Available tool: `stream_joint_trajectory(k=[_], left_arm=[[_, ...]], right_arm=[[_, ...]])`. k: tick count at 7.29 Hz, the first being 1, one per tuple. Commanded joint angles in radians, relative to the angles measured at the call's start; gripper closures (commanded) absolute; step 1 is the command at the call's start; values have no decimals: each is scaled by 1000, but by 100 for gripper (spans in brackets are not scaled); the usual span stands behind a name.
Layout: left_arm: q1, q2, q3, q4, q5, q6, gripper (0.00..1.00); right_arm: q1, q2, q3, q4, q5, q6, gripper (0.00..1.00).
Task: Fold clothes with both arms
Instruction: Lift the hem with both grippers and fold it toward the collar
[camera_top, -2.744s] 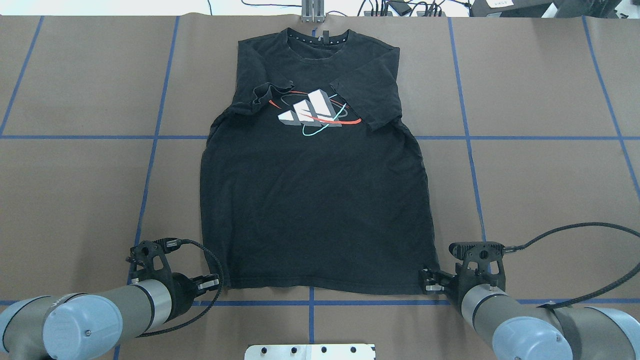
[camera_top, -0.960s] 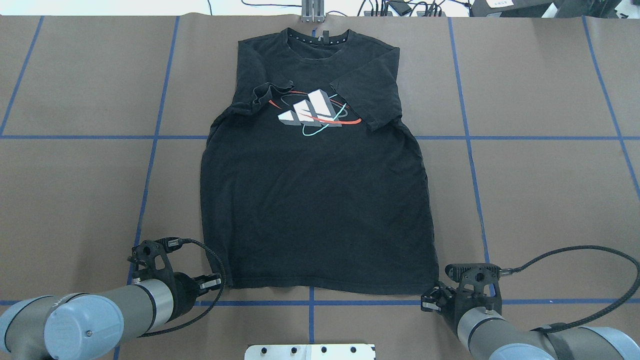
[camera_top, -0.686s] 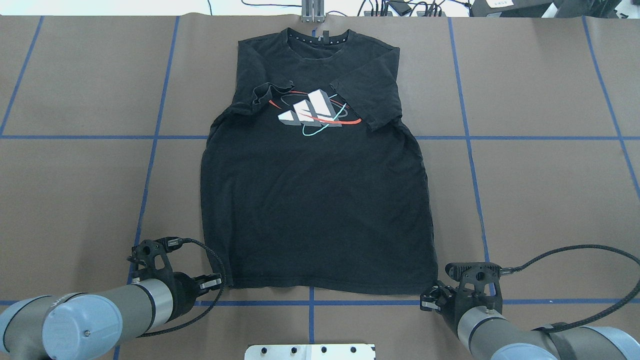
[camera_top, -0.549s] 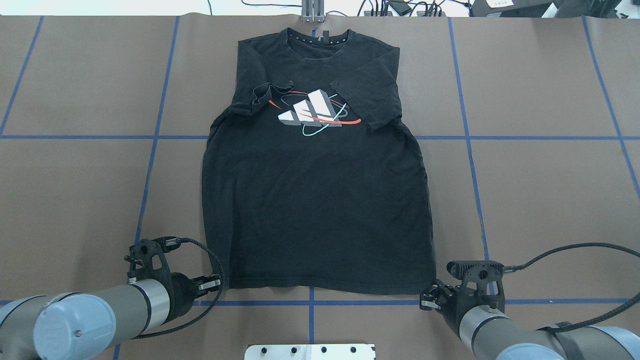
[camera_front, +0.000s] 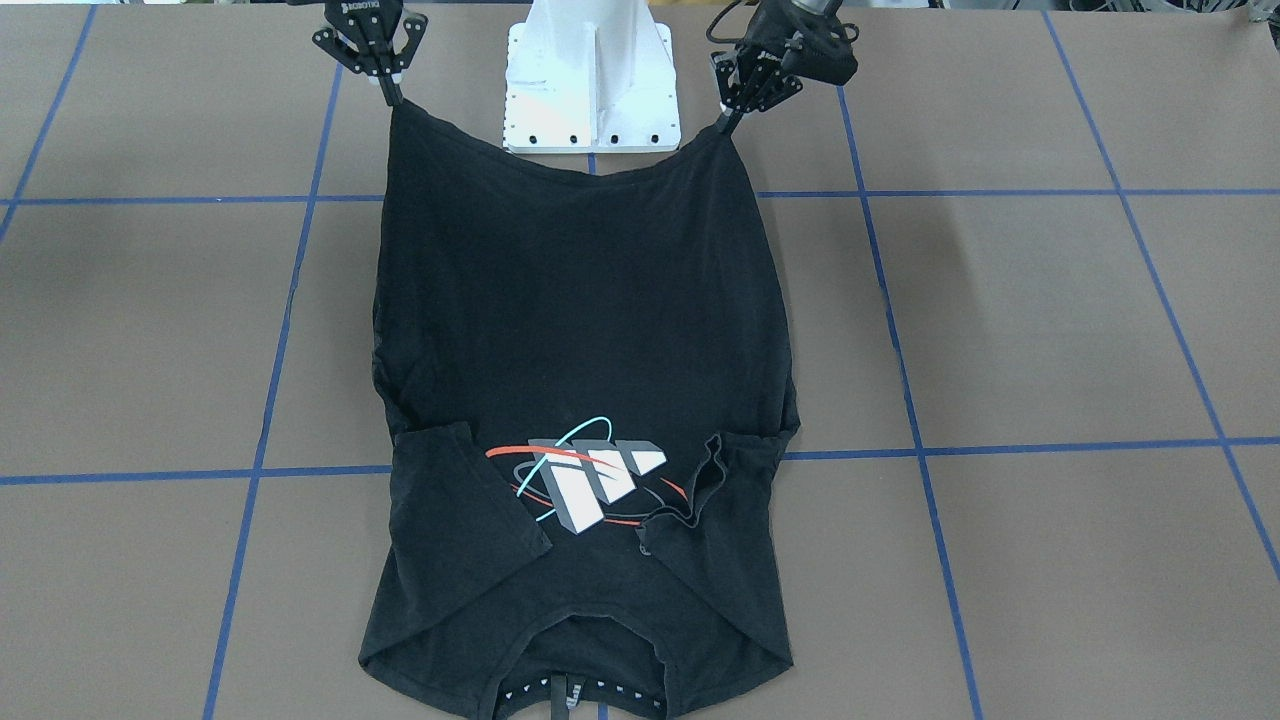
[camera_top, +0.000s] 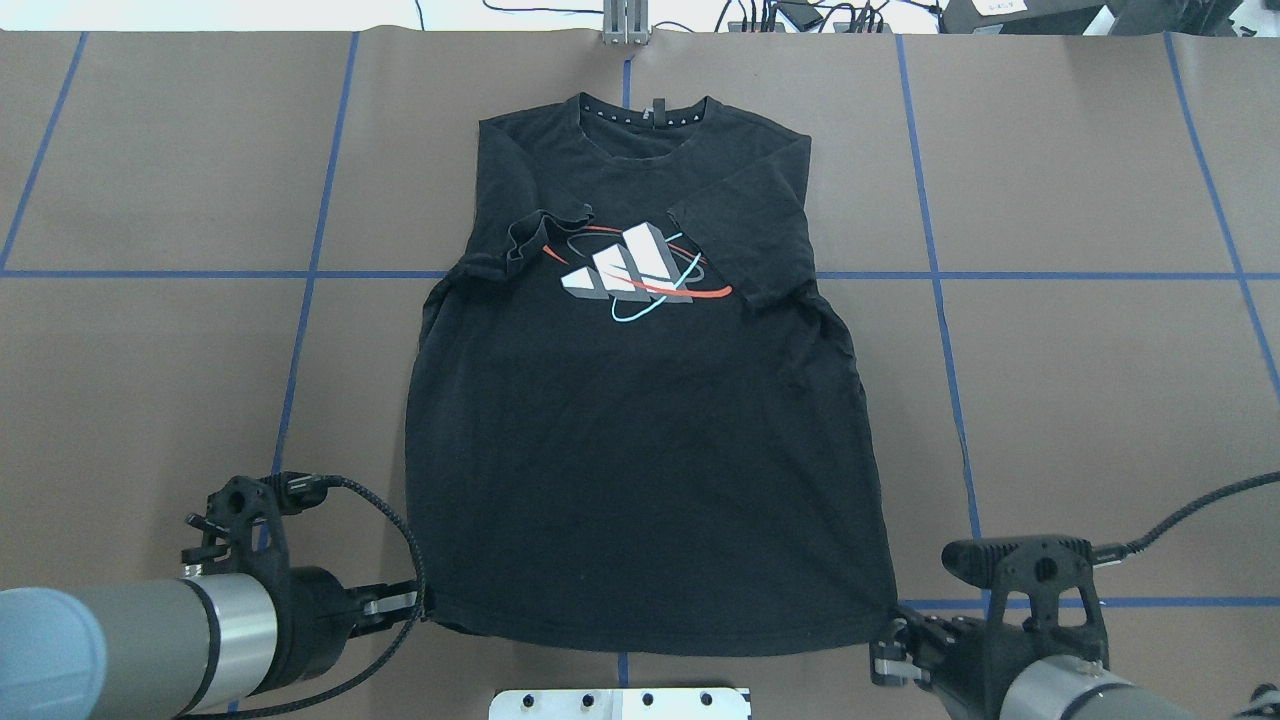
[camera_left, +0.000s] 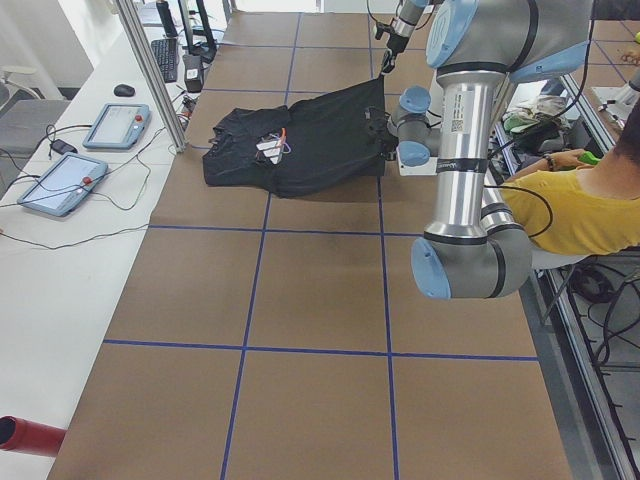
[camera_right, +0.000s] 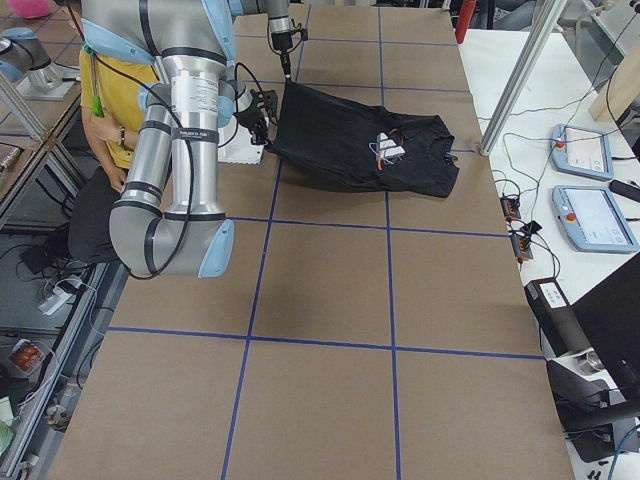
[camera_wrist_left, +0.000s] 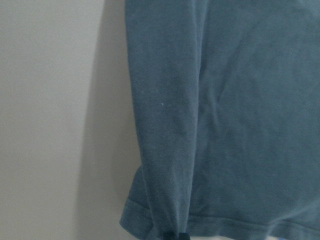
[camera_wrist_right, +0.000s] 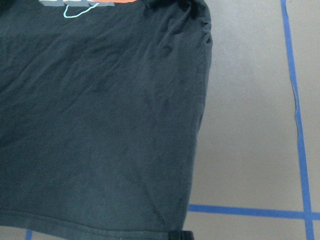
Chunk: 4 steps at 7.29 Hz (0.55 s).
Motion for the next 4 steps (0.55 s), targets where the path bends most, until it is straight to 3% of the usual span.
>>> stream_joint_trajectory(k=[1, 2, 3, 4], left_arm=[[86, 51, -157, 54, -54, -13, 100], [157, 79, -219, 55, -54, -71, 100], [161, 72, -238, 59, -54, -88, 100], [91, 63, -226, 109, -56, -73, 100]], right_arm=[[-160, 2, 137, -107, 6, 29, 100], [-235, 2, 149, -112, -16, 81, 100], [-234, 11, 155, -112, -41, 83, 100], [-166, 19, 156, -115, -38, 82, 100]])
